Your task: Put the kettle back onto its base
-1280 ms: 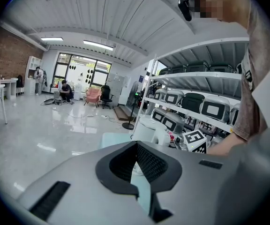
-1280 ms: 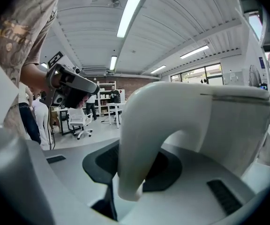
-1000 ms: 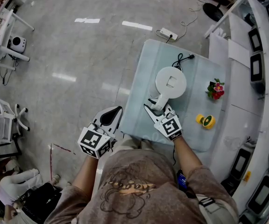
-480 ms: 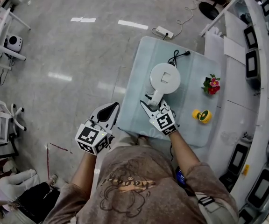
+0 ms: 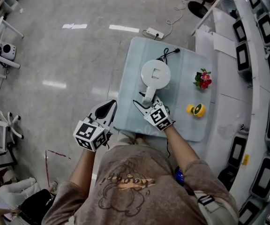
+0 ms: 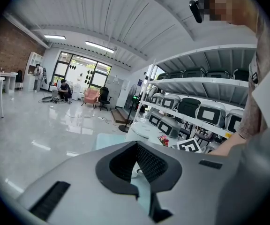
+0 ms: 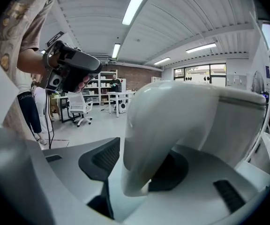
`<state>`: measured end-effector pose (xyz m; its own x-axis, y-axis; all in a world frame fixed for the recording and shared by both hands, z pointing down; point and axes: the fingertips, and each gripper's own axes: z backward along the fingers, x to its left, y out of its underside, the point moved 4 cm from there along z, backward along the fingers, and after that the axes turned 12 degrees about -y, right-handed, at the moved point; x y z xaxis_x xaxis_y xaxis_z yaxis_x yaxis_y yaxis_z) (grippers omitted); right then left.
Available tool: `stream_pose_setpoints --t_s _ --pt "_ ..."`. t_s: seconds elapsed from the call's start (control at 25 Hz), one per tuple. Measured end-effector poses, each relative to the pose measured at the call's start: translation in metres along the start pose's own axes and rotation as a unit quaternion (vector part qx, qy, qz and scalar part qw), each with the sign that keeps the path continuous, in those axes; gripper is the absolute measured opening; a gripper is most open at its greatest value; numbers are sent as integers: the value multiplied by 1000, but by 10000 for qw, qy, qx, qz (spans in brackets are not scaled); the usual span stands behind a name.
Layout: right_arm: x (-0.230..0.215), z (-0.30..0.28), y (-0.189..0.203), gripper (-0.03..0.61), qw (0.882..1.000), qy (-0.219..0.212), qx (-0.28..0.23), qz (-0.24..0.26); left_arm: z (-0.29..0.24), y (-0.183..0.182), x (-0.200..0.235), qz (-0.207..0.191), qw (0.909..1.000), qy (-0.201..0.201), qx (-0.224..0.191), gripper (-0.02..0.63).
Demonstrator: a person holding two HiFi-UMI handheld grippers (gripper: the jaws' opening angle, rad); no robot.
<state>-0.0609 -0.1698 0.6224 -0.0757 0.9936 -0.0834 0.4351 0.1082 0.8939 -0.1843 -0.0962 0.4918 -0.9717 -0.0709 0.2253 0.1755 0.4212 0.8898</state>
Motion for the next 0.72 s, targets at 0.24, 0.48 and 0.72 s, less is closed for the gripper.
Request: stream_pose_setpoints --t_s 0.24,0.48,0.72 --pt "-1 3 1 171 9995 -36 83 308 7 5 0 -3 10000 -22 80 20" --pt "-3 1 0 147 9996 60 -125 259 10 9 1 -16 9999 -64 147 20" --pt "-8 1 15 135 9981 63 -311 -534 11 12 1 -12 9998 -93 151 20"
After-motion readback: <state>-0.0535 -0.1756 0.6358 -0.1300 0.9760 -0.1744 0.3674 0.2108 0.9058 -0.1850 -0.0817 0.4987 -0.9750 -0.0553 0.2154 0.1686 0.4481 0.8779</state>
